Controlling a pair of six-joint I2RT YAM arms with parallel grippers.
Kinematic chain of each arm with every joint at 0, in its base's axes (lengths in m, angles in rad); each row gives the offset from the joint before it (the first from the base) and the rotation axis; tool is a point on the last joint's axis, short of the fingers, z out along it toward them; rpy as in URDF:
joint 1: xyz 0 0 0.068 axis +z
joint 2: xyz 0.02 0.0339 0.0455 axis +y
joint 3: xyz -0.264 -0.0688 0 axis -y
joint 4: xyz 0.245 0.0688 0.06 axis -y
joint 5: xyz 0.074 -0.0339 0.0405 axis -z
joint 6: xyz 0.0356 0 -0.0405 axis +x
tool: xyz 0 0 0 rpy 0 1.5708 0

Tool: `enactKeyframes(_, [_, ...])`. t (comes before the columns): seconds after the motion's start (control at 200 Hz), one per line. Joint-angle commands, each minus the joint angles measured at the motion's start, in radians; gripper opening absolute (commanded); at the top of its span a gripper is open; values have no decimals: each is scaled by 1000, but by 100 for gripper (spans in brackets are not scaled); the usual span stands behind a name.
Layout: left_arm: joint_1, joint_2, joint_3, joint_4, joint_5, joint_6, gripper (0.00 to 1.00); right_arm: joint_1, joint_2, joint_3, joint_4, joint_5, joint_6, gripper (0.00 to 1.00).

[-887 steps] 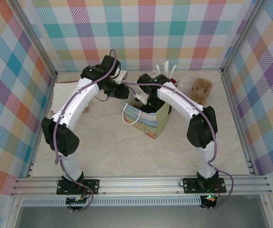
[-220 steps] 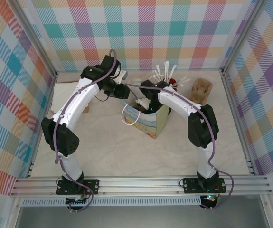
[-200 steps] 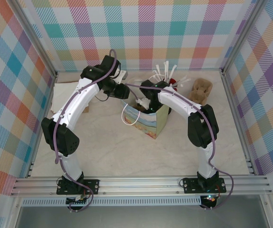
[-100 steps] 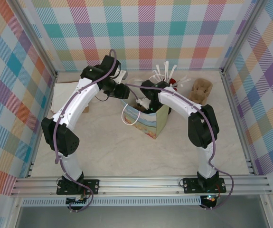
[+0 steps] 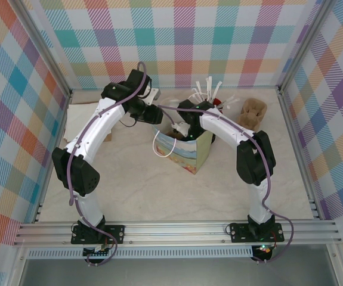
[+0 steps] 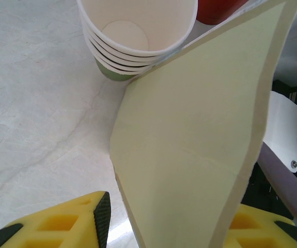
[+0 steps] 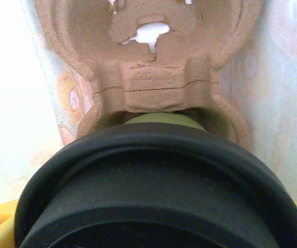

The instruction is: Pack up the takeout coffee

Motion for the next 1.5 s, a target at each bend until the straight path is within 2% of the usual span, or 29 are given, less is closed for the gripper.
enactKeyframes(0.0, [13, -2, 22, -17, 16, -10, 44, -10, 25, 5, -2, -20, 13, 88])
enactKeyframes(0.425, [13, -22, 6, -4, 43, -13, 44, -16, -23, 10, 18, -62, 48, 100])
enactKeyframes(1.03, [13, -32, -6, -5, 44, -16, 46, -18, -58, 116, -44, -104, 75, 100])
enactKeyframes(1.495, [14, -32, -2, -9, 41, -15, 51, -18, -81, 234, -108, -95, 110, 100])
